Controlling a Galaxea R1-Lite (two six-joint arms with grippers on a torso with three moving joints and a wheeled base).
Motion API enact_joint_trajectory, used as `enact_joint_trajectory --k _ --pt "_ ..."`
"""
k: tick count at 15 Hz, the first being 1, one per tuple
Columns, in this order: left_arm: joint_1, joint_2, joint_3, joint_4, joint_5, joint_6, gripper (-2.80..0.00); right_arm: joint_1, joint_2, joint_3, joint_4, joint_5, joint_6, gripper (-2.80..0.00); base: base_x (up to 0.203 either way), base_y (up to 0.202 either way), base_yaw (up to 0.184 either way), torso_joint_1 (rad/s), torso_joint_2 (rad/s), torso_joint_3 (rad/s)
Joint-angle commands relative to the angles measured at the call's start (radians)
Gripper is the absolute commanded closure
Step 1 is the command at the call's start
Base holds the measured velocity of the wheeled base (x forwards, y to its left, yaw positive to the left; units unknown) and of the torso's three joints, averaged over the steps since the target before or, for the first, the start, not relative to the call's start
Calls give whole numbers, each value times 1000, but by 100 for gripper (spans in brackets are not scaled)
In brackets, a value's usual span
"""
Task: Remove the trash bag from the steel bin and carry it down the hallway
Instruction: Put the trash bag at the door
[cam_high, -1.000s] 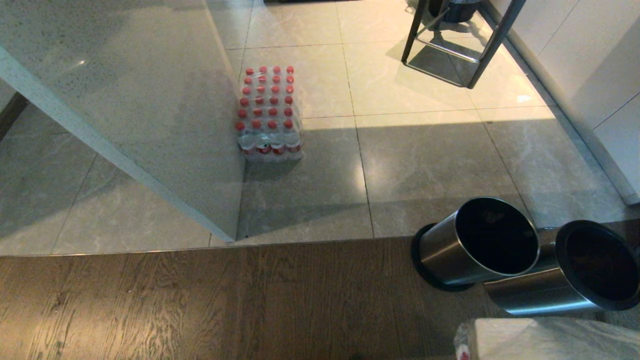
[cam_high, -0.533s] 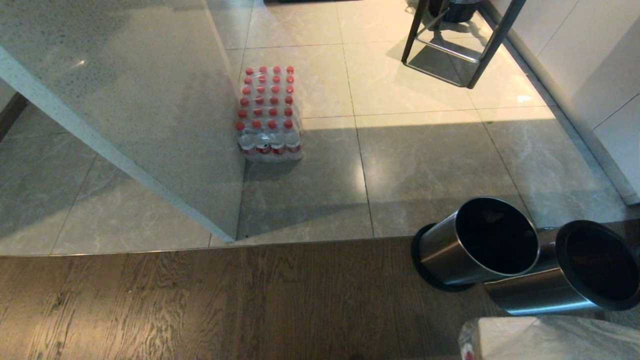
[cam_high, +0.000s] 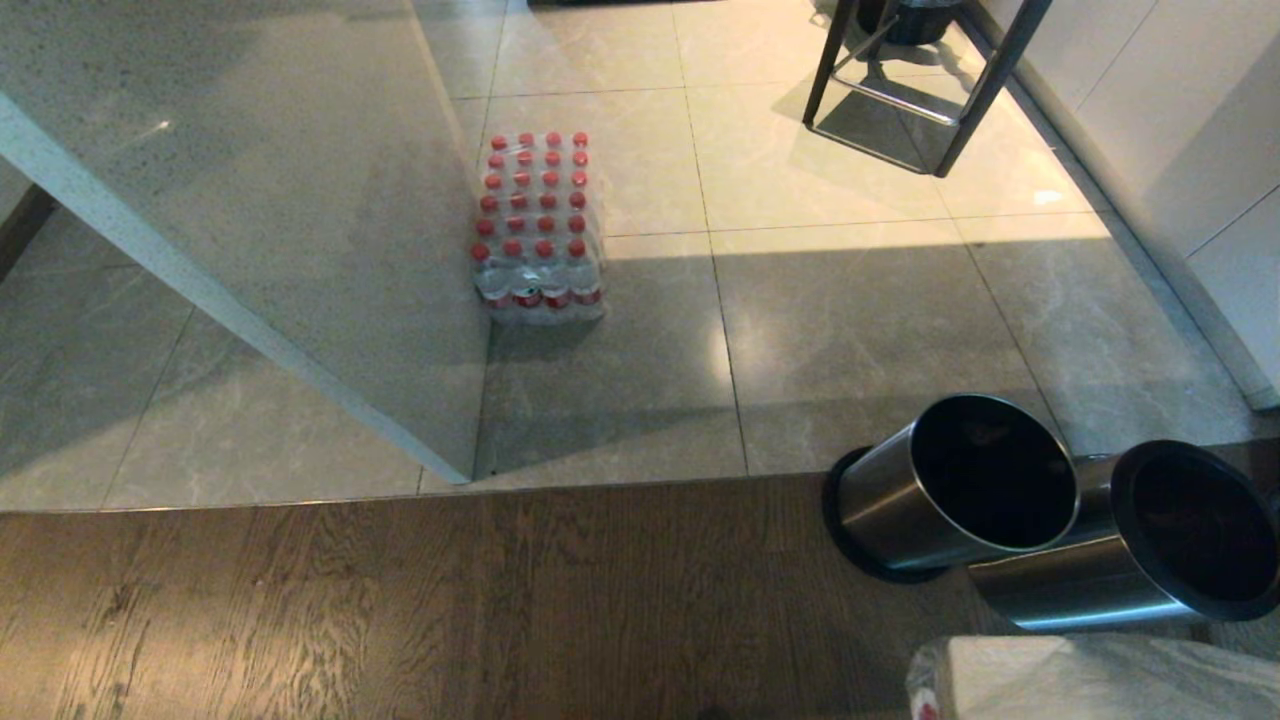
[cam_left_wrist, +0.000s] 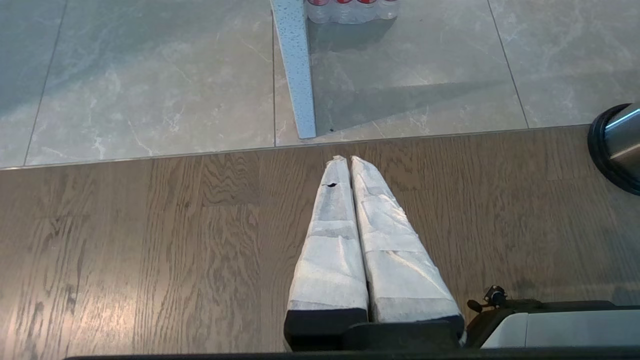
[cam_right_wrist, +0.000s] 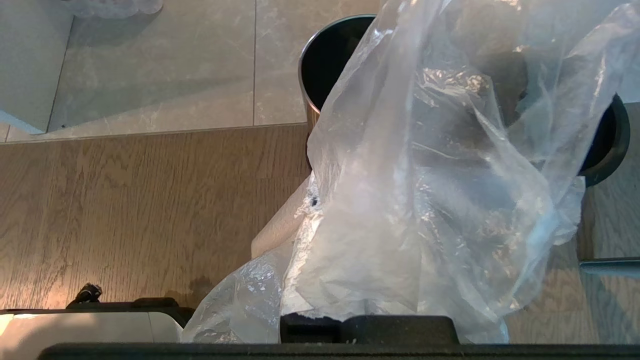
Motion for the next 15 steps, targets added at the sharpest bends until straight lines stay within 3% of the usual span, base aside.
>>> enact_joint_trajectory --k 1,15 --pt "0 0 0 0 0 1 0 0 2 2 0 0 0 0 0 0 0 0 0 0" --pt "0 0 0 0 0 1 0 0 2 2 0 0 0 0 0 0 0 0 0 0"
